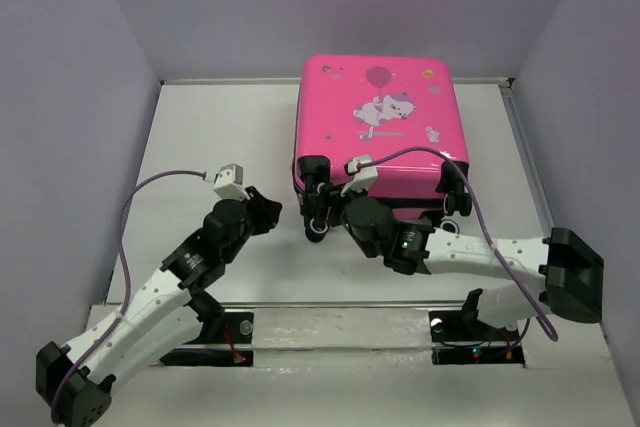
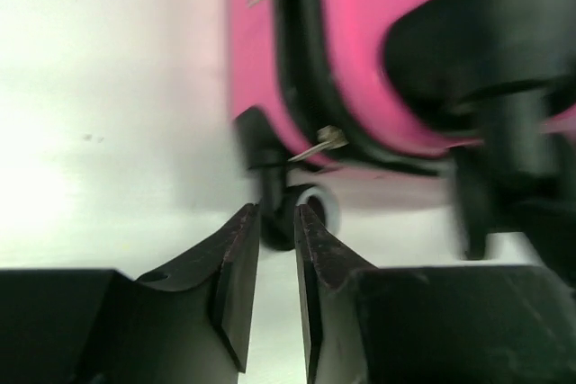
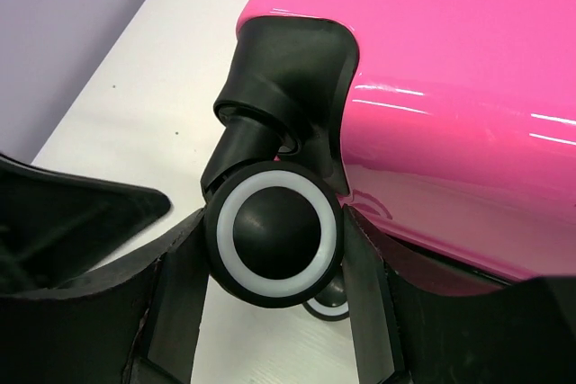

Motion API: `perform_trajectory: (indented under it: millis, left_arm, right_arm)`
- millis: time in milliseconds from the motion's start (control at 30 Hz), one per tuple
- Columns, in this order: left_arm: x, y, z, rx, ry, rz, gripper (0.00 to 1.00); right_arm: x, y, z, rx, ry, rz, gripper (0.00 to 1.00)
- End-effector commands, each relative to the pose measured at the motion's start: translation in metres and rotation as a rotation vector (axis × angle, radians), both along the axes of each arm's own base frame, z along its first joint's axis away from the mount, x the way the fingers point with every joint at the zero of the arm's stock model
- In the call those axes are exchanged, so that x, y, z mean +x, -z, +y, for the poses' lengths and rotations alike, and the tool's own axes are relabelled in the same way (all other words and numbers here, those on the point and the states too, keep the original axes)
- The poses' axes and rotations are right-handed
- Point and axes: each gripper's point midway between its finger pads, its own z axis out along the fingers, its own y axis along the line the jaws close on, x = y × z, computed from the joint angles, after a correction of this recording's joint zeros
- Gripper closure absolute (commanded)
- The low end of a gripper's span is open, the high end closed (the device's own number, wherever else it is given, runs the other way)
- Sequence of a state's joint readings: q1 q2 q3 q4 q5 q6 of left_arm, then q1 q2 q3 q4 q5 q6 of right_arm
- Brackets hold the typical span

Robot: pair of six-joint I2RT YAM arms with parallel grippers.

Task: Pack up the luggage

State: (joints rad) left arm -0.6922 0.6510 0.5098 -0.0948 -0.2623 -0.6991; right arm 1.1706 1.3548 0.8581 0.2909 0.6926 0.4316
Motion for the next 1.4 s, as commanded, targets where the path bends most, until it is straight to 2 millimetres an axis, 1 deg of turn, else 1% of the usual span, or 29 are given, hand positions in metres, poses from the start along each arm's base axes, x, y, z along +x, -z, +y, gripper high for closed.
perform_trajectory:
  millis: [0,33,67,167,267,300,367,400,467,500,567,600,700,733,767,800,833,900,933,1000,1033,1067,1100,1133,1167,1200,1267,1333,1367]
  left_arm:
    - [0.002,0.04,-0.01,0.081,0.071,0.02,0.67]
    - [0.007,0.028,-0.021,0.053,0.108,-0.041,0.67]
    - [0.005,0.025,-0.031,0.046,0.169,-0.061,0.66]
    - [0.009,0.01,-0.05,0.051,0.272,-0.152,0.59]
    - [0.015,0.004,-0.06,0.059,0.308,-0.183,0.52]
    - [0.017,0.006,-0.063,0.065,0.313,-0.179,0.5]
    - [0.024,0.001,-0.064,0.069,0.302,-0.208,0.49]
    - [0.028,0.007,-0.066,0.087,0.297,-0.2,0.49]
    - [0.037,0.005,-0.067,0.111,0.278,-0.203,0.5]
    - [0.041,0.015,-0.07,0.135,0.282,-0.176,0.52]
    - [0.046,0.018,-0.073,0.148,0.282,-0.165,0.54]
    - [0.049,0.02,-0.076,0.149,0.287,-0.161,0.59]
    - [0.052,0.022,-0.08,0.152,0.291,-0.158,0.65]
    - [0.053,0.022,-0.08,0.154,0.291,-0.16,0.75]
    - [0.055,0.021,-0.079,0.156,0.282,-0.162,0.9]
    - [0.056,0.021,-0.078,0.158,0.275,-0.161,0.9]
    - [0.056,0.021,-0.076,0.162,0.268,-0.162,0.94]
    - [0.058,0.023,-0.07,0.172,0.227,-0.15,0.94]
    - [0.058,0.028,-0.066,0.186,0.212,-0.126,0.94]
    - [0.064,0.037,-0.05,0.233,0.127,-0.091,0.94]
    - [0.065,0.049,-0.033,0.28,0.044,-0.047,0.94]
    - [0.066,0.054,-0.024,0.302,0.0,-0.025,0.94]
    - [0.066,0.066,-0.011,0.342,-0.042,0.022,0.94]
    - [0.068,0.071,-0.002,0.351,-0.088,0.045,0.94]
    - [0.074,0.071,0.005,0.338,-0.14,0.06,0.94]
    - [0.08,0.077,0.017,0.351,-0.185,0.082,0.94]
    - [0.09,0.077,0.029,0.355,-0.246,0.096,0.94]
    - [0.105,0.075,0.036,0.353,-0.289,0.105,0.94]
    - [0.124,0.067,0.037,0.329,-0.296,0.082,0.94]
  right_arm:
    - [0.017,-0.052,-0.03,0.136,0.12,-0.087,0.93]
    - [0.016,-0.052,-0.029,0.133,0.114,-0.087,0.93]
    - [0.016,-0.052,-0.03,0.126,0.113,-0.088,0.93]
    - [0.014,-0.052,-0.032,0.118,0.105,-0.084,0.93]
    - [0.012,-0.052,-0.034,0.118,0.099,-0.082,0.93]
    - [0.012,-0.052,-0.035,0.118,0.099,-0.082,0.93]
    - [0.011,-0.052,-0.036,0.121,0.096,-0.081,0.93]
    - [0.011,-0.052,-0.036,0.121,0.095,-0.08,0.93]
    - [0.01,-0.053,-0.036,0.125,0.089,-0.081,0.93]
    - [0.009,-0.053,-0.035,0.125,0.081,-0.08,0.93]
    - [0.009,-0.054,-0.034,0.123,0.076,-0.083,0.93]
    - [0.008,-0.055,-0.033,0.123,0.07,-0.084,0.93]
    - [0.008,-0.054,-0.033,0.12,0.068,-0.083,0.93]
    - [0.008,-0.054,-0.034,0.12,0.068,-0.083,0.93]
    - [0.007,-0.053,-0.034,0.122,0.069,-0.081,0.93]
    - [0.007,-0.051,-0.035,0.119,0.07,-0.079,0.93]
    - [0.007,-0.051,-0.036,0.123,0.071,-0.078,0.93]
    - [0.005,-0.047,-0.038,0.124,0.071,-0.072,0.93]
    - [0.004,-0.048,-0.04,0.128,0.071,-0.073,0.93]
    - [0.002,-0.047,-0.043,0.13,0.066,-0.068,0.93]
    - [-0.001,-0.047,-0.045,0.13,0.056,-0.064,0.93]
    - [-0.003,-0.048,-0.045,0.135,0.045,-0.064,0.93]
    - [-0.006,-0.049,-0.047,0.136,0.028,-0.062,0.93]
    - [-0.008,-0.048,-0.047,0.134,0.021,-0.06,0.93]
    - [-0.009,-0.046,-0.048,0.121,0.01,-0.057,0.93]
    - [-0.011,-0.045,-0.048,0.118,0.004,-0.053,0.93]
    - [-0.014,-0.043,-0.052,0.116,-0.005,-0.049,0.93]
    - [-0.019,-0.042,-0.051,0.112,-0.021,-0.049,0.93]
    - [-0.026,-0.041,-0.046,0.113,-0.068,-0.046,0.93]
